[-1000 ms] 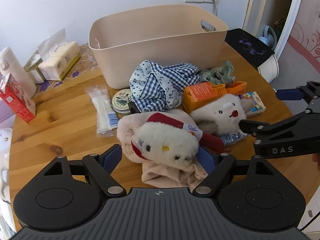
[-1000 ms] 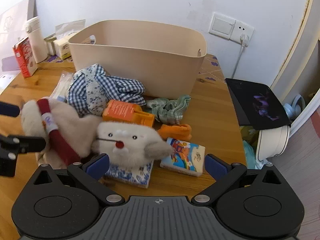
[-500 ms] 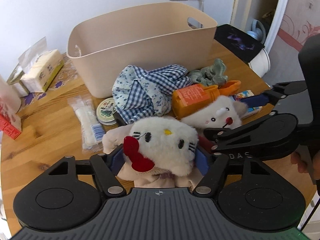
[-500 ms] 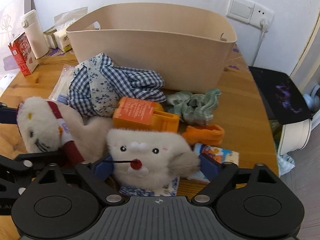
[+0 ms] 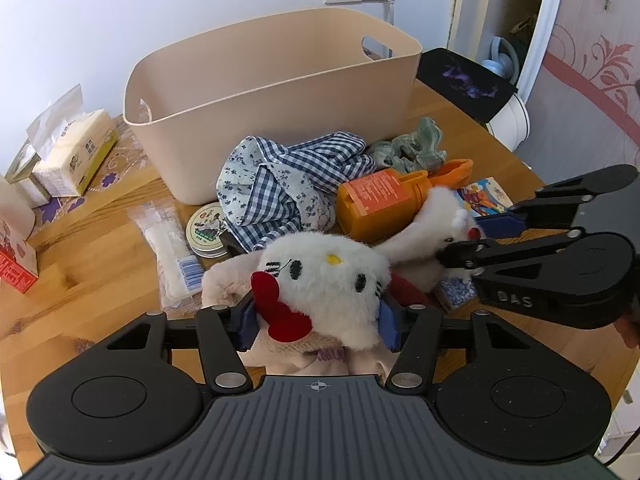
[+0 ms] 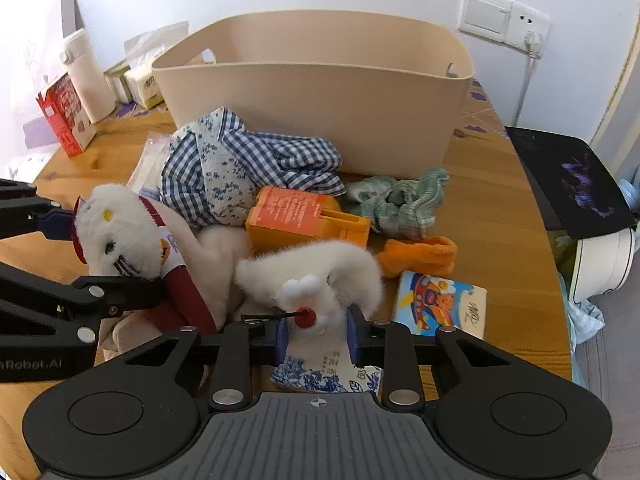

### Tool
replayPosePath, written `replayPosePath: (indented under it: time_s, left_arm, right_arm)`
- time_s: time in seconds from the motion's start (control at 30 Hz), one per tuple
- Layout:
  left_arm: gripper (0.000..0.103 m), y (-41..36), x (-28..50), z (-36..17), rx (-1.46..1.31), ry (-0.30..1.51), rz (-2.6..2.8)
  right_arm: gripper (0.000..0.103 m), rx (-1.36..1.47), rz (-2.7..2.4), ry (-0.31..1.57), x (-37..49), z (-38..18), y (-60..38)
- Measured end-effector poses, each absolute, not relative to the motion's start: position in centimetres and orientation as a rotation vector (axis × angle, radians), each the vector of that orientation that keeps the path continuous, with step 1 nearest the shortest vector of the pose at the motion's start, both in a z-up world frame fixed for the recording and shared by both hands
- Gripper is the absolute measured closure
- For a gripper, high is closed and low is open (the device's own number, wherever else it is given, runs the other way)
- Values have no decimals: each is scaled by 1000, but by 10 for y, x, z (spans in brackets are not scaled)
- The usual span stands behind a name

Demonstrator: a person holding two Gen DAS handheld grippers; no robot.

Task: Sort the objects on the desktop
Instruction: 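Grasp the Hello Kitty plush with the left tool while the right tool grasps the white plush, then carry both plush toys over the basket and release them inside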

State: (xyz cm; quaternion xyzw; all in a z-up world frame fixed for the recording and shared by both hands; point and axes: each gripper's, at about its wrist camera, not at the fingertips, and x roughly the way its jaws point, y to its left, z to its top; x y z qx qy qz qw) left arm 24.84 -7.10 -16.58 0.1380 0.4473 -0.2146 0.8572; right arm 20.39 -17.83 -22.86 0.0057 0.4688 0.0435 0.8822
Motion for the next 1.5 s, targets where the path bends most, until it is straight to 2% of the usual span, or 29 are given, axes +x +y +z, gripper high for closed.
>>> replayPosePath:
  time_s: [0.5, 0.9, 1.3, 1.5]
  left_arm:
    - [46, -46, 230, -139, 234, 919, -392]
    - [46, -34, 222, -106, 203, 855, -355]
    - [46, -22, 274, -57, 171, 745, -284]
    - [46, -17, 324, -50, 108, 785, -264]
  right_arm:
    - [83, 33, 89, 890, 172, -199, -189]
    - [83, 49, 94, 780, 158, -159, -202]
    - [83, 60, 81, 641, 183, -115, -221]
    - [83, 55, 54, 601, 210, -104, -225]
